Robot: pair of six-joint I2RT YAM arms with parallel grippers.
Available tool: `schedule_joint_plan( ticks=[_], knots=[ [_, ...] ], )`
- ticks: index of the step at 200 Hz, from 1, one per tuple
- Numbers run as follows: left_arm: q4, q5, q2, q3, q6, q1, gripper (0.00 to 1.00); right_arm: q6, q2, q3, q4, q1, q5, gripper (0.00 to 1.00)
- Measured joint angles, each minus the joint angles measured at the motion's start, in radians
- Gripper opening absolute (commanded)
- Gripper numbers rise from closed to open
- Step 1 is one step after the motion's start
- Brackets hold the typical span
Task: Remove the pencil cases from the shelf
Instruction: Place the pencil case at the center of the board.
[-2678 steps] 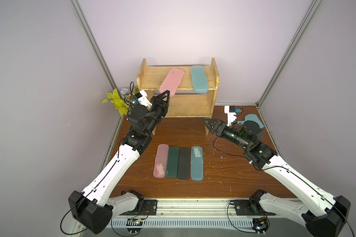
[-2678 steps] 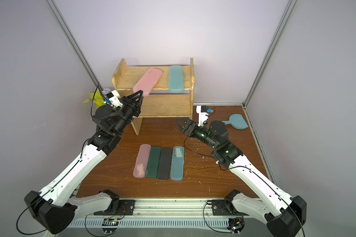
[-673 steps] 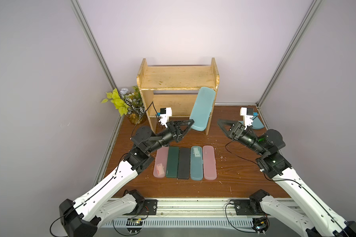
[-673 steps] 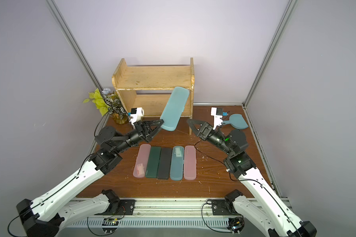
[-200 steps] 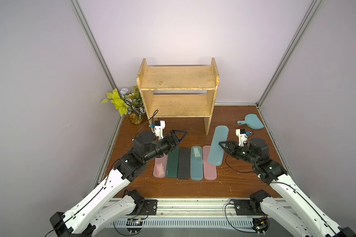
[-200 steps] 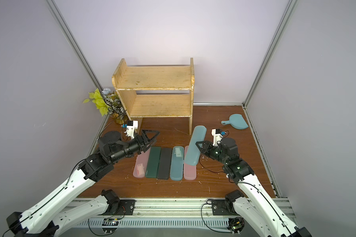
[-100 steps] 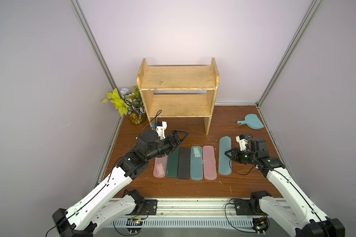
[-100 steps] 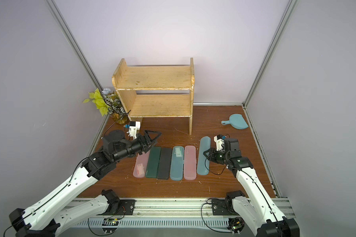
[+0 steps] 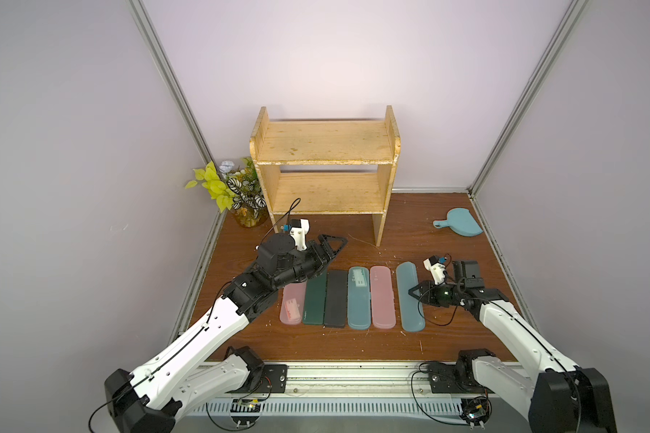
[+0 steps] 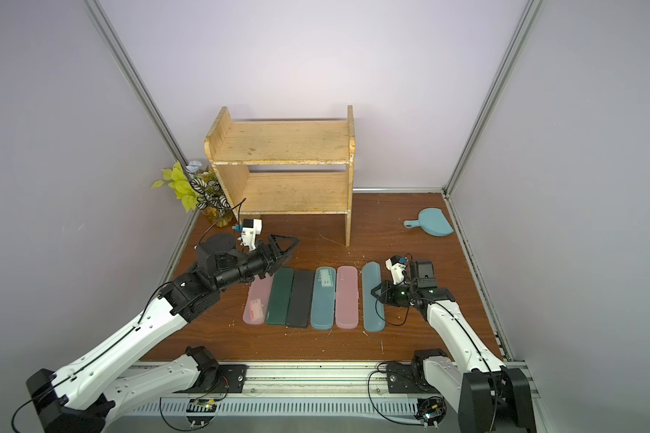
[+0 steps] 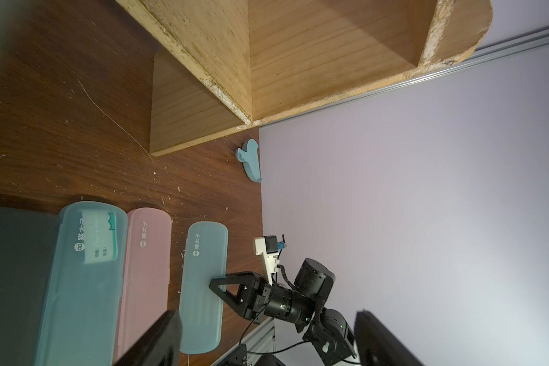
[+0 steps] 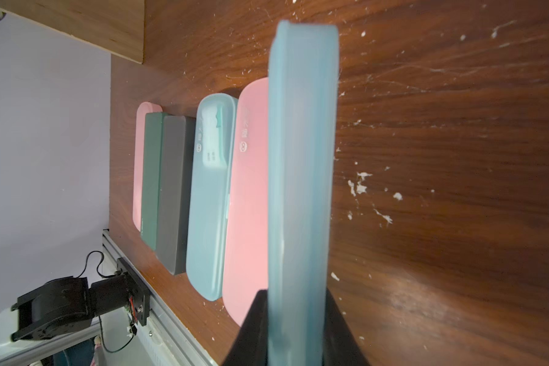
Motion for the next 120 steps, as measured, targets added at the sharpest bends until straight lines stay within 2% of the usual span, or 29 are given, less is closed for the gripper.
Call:
schedule_joint_plan(
  ticks=[120],
  knots=[
    [0.023,-0.002,0.014,0.000,-0.005,0.001,0.79,0.007,0.103,-0.034,0.121,-0.014,-0.053,0.20]
  ],
)
